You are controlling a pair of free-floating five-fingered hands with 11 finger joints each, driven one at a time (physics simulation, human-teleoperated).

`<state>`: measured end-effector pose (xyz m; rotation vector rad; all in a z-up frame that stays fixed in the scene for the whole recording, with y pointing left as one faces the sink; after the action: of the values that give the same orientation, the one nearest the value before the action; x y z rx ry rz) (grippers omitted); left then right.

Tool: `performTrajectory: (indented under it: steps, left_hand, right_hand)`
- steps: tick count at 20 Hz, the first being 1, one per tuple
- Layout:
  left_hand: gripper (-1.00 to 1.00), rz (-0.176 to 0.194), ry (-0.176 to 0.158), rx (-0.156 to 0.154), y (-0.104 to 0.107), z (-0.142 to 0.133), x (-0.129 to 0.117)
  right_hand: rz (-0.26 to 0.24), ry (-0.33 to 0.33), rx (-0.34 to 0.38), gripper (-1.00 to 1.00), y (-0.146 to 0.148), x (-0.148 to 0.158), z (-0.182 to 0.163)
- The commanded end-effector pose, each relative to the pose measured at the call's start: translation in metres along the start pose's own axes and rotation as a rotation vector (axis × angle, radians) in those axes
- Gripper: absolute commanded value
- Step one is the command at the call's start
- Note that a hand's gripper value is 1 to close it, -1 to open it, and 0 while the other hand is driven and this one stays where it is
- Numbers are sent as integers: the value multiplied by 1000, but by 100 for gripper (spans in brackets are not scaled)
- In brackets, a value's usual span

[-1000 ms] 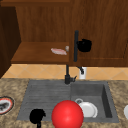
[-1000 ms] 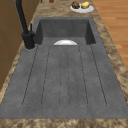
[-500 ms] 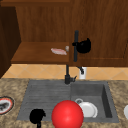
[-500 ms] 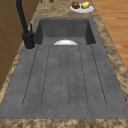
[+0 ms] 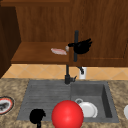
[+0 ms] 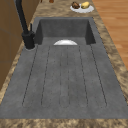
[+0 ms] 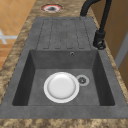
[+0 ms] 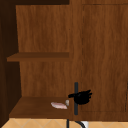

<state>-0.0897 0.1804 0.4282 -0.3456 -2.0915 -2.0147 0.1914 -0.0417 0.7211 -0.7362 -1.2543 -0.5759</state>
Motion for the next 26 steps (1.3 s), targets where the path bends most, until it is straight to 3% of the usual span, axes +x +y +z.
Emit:
performTrajectory:
  steps: [1, 9, 20, 26]
  left_hand:
    - [0, 0, 0, 0, 0, 0, 0]
    - [0, 0, 0, 0, 0, 0, 0]
    - [0, 0, 0, 0, 0, 0, 0]
    - [0, 0, 0, 0, 0, 0, 0]
  right_hand:
    - [-12, -33, -17, -100, 18, -6, -9]
    - [-62, -110, -115, -100, 50, -32, -38]
    - [-99, -50, -283, -100, 89, -72, -69]
    - [-112, -62, -276, -100, 115, -74, -82]
